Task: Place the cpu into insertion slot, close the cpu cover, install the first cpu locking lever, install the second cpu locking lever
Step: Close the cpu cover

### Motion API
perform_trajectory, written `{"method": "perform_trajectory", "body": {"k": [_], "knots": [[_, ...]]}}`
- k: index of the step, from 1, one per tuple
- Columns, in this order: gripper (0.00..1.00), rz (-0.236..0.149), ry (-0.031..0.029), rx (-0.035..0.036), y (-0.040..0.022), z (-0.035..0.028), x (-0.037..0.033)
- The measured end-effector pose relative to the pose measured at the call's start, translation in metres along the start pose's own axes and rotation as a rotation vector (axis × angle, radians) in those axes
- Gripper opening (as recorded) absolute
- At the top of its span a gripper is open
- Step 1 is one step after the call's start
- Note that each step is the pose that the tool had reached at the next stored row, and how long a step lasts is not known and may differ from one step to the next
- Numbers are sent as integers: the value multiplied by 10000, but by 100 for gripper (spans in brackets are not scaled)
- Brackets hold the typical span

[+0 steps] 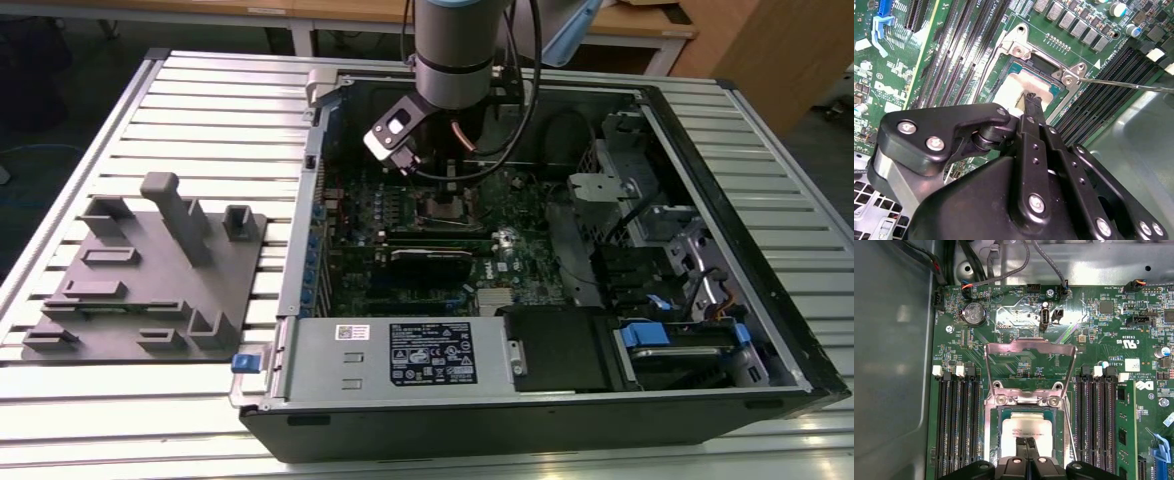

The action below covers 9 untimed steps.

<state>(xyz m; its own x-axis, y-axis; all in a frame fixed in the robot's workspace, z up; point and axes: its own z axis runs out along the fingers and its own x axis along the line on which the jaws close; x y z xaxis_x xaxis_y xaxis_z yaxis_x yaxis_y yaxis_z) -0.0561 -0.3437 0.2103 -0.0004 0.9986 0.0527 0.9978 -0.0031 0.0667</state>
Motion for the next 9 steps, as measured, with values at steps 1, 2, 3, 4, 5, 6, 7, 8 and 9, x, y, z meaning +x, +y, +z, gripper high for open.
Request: {"method": "perform_trajectory", "body": {"k": [1,2,3,4,5,6,7,8,9], "knots": [[11,1,0,-1,0,0,0],[11,0,0,0,0,0,0],[11,0,0,0,0,0,0],[11,0,0,-1,0,0,0],[11,0,0,0,0,-1,0],[11,0,0,-1,0,0,0],[11,1,0,-1,0,-1,0],[11,0,0,0,0,-1,0],[11,0,0,0,0,-1,0]]}}
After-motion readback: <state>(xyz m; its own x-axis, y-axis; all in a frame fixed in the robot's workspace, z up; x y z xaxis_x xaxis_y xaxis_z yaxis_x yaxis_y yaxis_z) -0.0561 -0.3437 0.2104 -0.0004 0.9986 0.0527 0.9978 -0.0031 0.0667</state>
